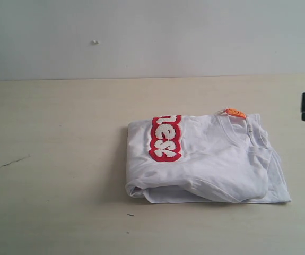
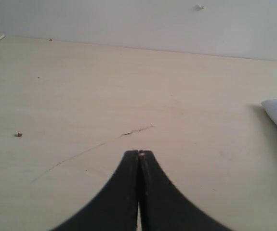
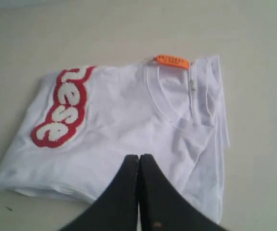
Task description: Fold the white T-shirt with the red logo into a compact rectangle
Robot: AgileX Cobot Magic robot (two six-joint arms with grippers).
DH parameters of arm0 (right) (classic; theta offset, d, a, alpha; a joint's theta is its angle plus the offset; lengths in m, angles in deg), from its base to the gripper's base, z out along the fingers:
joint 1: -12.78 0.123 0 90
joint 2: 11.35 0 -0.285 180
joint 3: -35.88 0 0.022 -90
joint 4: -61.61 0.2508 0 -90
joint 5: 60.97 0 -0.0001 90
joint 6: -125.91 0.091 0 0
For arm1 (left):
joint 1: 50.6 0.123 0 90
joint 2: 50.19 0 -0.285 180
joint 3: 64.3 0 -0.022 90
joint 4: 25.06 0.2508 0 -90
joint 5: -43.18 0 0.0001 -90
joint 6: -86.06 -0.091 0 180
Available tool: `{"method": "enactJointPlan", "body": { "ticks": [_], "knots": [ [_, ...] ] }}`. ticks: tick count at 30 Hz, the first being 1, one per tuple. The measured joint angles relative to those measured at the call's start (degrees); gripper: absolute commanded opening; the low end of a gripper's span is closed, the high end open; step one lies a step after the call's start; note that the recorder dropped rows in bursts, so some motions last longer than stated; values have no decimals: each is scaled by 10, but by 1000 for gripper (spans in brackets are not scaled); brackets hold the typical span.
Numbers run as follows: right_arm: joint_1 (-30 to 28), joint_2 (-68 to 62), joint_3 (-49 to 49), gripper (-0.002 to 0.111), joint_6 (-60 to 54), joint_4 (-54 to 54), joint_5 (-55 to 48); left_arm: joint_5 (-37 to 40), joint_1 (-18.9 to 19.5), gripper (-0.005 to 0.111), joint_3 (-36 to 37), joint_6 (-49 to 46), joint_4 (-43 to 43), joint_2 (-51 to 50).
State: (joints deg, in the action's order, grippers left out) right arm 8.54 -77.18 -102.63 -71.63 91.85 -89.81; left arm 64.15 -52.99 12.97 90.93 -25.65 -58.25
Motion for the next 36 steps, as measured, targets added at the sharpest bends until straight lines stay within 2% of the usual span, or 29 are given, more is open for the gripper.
{"method": "enactJointPlan", "body": {
  "ticks": [8, 18, 24, 30, 36],
  "knots": [
    [58, -241, -17, 0, -211, 202, 128, 0, 0, 0, 0, 0, 0, 0],
    [115, -492, -161, 0, -242, 246, 132, 0, 0, 0, 0, 0, 0, 0],
    [173, -563, -208, 0, -242, 256, 131, 0, 0, 0, 0, 0, 0, 0],
    [233, -581, -248, 0, -241, 285, 132, 0, 0, 0, 0, 0, 0, 0],
    [267, -591, -278, 0, -241, 301, 124, 0, 0, 0, 0, 0, 0, 0]
  ]
}}
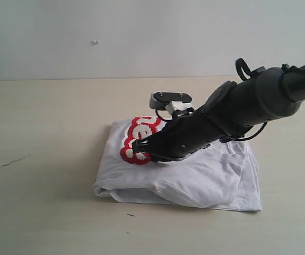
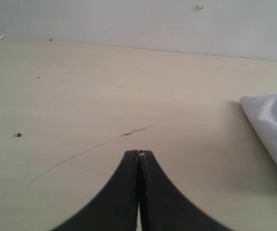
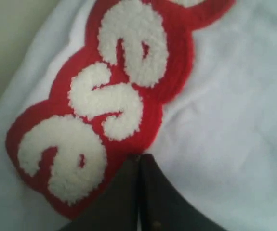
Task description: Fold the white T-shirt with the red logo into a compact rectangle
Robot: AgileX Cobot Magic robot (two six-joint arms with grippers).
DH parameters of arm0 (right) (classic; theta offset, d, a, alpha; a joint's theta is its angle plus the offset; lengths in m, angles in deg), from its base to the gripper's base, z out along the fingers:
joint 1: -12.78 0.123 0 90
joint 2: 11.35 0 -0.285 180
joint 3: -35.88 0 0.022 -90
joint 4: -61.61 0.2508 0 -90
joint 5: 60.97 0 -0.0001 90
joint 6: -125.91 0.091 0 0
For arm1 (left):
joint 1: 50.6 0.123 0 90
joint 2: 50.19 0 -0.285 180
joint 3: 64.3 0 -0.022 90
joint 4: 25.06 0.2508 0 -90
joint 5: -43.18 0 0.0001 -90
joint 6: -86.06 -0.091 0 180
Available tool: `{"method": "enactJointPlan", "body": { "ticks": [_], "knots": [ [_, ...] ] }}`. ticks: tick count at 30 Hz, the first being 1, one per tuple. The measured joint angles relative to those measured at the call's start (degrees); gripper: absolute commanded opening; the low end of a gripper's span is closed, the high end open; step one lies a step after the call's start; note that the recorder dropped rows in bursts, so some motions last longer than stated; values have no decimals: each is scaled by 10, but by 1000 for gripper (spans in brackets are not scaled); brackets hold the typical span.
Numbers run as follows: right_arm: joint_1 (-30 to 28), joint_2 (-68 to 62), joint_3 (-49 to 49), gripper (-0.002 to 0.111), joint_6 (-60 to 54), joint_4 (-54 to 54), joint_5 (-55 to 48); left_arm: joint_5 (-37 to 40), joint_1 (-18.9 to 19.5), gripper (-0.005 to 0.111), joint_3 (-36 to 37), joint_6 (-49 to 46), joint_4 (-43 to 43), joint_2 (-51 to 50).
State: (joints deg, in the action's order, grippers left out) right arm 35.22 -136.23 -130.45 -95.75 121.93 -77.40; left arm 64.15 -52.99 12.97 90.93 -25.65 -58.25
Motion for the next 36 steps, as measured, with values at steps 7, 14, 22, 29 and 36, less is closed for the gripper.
{"method": "enactJointPlan", "body": {
  "ticks": [7, 14, 22, 29, 36],
  "knots": [
    [-7, 58, -2, 0, 21, -34, 2, 0, 0, 0, 0, 0, 0, 0],
    [-70, 106, 9, 0, 239, -272, -25, 0, 0, 0, 0, 0, 0, 0],
    [-100, 55, 12, 0, 433, -484, -65, 0, 0, 0, 0, 0, 0, 0],
    [-100, 10, -1, 0, 445, -493, -47, 0, 0, 0, 0, 0, 0, 0],
    [-93, -23, -44, 0, 431, -476, -39, 0, 0, 0, 0, 0, 0, 0]
  ]
}}
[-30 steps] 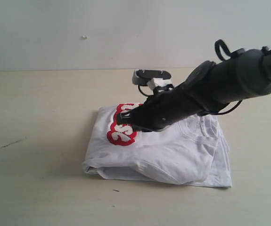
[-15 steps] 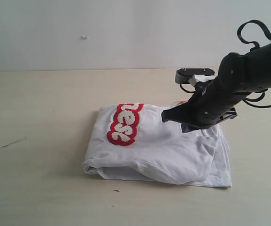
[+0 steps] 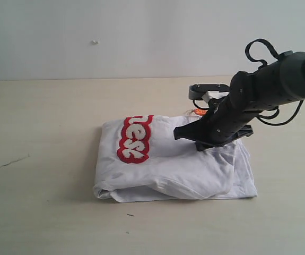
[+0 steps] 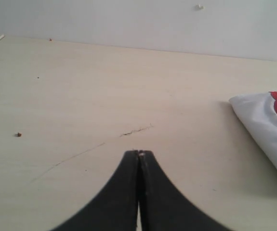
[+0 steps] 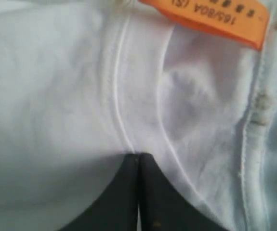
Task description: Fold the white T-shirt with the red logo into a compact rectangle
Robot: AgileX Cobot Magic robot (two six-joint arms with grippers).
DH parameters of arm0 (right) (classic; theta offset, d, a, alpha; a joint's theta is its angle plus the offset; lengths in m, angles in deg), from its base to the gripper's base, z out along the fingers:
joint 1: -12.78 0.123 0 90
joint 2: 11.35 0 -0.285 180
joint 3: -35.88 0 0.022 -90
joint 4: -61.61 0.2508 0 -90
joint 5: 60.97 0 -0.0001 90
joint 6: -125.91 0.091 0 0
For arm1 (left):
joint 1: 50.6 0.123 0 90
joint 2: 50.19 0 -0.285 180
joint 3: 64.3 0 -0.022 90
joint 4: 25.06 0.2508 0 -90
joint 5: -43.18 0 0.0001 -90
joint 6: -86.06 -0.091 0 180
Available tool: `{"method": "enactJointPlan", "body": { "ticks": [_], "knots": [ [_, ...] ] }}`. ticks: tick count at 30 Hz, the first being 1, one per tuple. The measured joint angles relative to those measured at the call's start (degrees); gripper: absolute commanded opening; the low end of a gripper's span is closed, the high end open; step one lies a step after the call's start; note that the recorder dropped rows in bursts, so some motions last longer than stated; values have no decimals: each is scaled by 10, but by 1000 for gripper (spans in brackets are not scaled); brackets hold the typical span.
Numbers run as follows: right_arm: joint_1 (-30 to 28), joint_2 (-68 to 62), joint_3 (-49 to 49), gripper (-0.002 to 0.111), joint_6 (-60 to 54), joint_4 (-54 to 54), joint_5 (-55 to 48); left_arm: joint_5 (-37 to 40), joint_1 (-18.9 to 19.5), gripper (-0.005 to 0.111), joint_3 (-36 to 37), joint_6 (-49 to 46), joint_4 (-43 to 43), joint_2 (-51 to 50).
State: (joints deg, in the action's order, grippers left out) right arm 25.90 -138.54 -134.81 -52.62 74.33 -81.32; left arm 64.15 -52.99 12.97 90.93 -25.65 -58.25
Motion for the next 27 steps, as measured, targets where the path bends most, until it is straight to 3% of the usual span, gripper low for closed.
{"method": "enactJointPlan", "body": {
  "ticks": [4, 13, 21, 27],
  "knots": [
    [8, 0, -2, 0, -45, 38, 10, 0, 0, 0, 0, 0, 0, 0],
    [15, 85, 20, 0, -120, 97, -86, 0, 0, 0, 0, 0, 0, 0],
    [15, 92, 112, 0, -130, 116, -56, 0, 0, 0, 0, 0, 0, 0],
    [50, 92, 127, 0, -138, 134, -30, 0, 0, 0, 0, 0, 0, 0]
  ]
}}
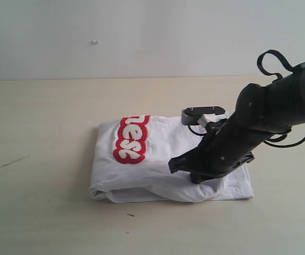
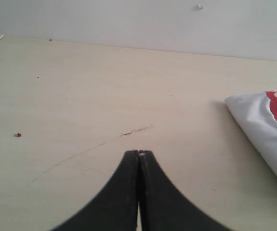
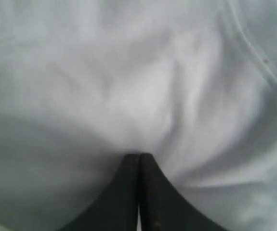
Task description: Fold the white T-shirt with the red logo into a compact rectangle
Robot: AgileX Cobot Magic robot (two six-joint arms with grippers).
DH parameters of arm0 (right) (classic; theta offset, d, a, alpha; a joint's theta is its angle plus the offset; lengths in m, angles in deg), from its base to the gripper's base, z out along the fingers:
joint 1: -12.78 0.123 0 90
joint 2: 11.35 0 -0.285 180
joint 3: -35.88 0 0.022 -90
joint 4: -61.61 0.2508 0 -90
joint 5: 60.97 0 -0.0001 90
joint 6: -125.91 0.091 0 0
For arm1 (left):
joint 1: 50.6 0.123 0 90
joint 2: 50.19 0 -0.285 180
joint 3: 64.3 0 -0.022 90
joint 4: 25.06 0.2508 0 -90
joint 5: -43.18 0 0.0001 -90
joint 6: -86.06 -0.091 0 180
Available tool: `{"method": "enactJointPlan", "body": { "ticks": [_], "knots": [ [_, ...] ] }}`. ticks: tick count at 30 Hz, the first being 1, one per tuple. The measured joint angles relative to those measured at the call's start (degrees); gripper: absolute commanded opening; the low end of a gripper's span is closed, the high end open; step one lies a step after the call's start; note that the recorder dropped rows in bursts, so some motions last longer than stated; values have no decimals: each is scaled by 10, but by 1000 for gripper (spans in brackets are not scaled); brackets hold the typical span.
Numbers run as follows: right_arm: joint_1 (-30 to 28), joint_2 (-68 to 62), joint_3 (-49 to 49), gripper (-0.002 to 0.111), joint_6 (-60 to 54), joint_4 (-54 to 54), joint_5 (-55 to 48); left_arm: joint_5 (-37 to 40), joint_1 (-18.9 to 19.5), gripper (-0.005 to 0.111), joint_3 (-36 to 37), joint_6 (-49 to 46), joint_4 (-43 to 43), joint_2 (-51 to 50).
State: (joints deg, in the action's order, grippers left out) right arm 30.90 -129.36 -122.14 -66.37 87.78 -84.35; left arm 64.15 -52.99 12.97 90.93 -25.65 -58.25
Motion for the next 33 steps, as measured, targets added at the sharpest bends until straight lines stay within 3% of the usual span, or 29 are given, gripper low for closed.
{"method": "enactJointPlan", "body": {
  "ticks": [13, 22, 33],
  "knots": [
    [25, 29, 0, 0, -3, 6, 6, 0, 0, 0, 0, 0, 0, 0],
    [25, 201, 22, 0, -8, 10, 18, 0, 0, 0, 0, 0, 0, 0],
    [25, 469, 138, 0, -11, 10, 88, 0, 0, 0, 0, 0, 0, 0]
  ]
}}
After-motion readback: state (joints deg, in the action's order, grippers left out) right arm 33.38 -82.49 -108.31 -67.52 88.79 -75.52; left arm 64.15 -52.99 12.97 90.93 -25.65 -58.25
